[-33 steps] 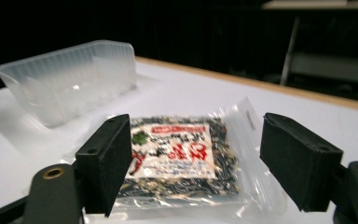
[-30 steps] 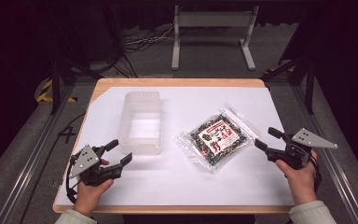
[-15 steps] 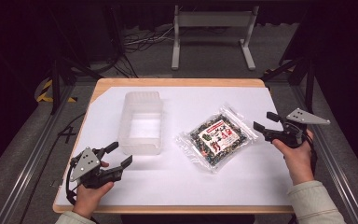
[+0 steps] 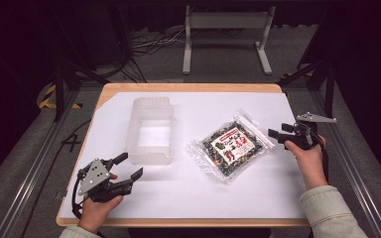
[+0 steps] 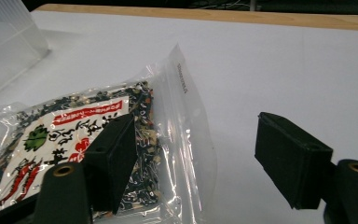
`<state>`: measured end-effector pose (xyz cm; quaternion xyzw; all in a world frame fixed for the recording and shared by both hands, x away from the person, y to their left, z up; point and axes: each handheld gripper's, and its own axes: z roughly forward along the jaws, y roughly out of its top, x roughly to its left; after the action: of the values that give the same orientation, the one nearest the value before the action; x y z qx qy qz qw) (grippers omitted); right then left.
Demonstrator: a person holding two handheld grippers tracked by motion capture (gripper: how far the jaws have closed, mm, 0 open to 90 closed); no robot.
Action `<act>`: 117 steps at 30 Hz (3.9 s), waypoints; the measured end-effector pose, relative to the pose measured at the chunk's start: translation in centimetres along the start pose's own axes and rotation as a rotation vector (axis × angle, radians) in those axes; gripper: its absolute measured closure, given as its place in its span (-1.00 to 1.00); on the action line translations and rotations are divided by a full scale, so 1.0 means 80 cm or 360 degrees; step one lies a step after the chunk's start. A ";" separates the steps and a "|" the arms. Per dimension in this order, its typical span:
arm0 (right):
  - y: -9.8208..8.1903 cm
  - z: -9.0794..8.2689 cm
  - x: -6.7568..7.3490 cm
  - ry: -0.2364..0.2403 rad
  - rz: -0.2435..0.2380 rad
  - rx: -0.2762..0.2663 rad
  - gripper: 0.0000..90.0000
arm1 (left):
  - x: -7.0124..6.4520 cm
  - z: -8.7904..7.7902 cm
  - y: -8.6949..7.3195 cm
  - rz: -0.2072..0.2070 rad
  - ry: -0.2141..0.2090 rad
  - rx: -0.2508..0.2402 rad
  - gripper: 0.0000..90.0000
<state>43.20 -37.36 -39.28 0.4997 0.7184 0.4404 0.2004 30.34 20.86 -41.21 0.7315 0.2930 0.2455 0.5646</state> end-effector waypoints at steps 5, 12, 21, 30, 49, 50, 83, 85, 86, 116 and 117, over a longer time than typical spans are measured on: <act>-0.003 0.009 0.002 -0.0007 -0.0011 0.0070 -0.24 | 0.000 0.001 0.000 0.0008 -0.0002 0.0004 -0.34; -0.009 0.020 -0.002 0.0028 0.0028 0.0156 -0.14 | -0.002 0.002 0.000 0.0003 -0.0004 0.0008 -0.34; -0.020 0.035 -0.004 0.0064 0.0039 0.0275 -0.13 | -0.004 0.004 0.000 0.0010 -0.0019 0.0022 -0.34; -0.026 0.044 -0.008 0.0115 0.0098 0.0344 -0.14 | -0.005 0.003 -0.001 0.0029 -0.0024 0.0040 -0.35; -0.026 0.044 -0.006 0.0160 0.0166 0.0425 0.36 | -0.009 0.005 -0.002 0.0071 -0.0031 0.0066 -0.36; -0.026 0.044 -0.006 0.0163 0.0174 0.0428 0.37 | -0.010 0.005 -0.002 0.0075 -0.0031 0.0065 -0.36; -0.009 0.020 -0.002 0.0208 0.0023 0.0279 1.00 | -0.006 0.004 0.011 -0.0023 0.0020 0.0008 -0.34; -0.003 0.013 0.002 0.0214 0.0003 0.0249 1.00 | -0.005 0.007 0.013 -0.0026 -0.0001 0.0042 -0.37; 0.003 0.007 0.006 0.0222 -0.0008 0.0225 1.00 | -0.006 0.010 0.015 -0.0019 -0.0009 0.0071 -0.41; 0.116 -0.112 0.094 0.0441 -0.0426 -0.0173 1.00 | 0.008 0.050 0.065 -0.0151 0.0010 0.0092 -0.58; 0.118 -0.115 0.097 0.0433 -0.0448 -0.0171 1.00 | 0.008 0.051 0.066 -0.0163 -0.0008 0.0083 -0.58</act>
<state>38.37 -33.35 -25.36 0.3188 0.7770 0.5093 0.1875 34.46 17.52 -37.03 0.7307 0.3349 0.2068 0.5578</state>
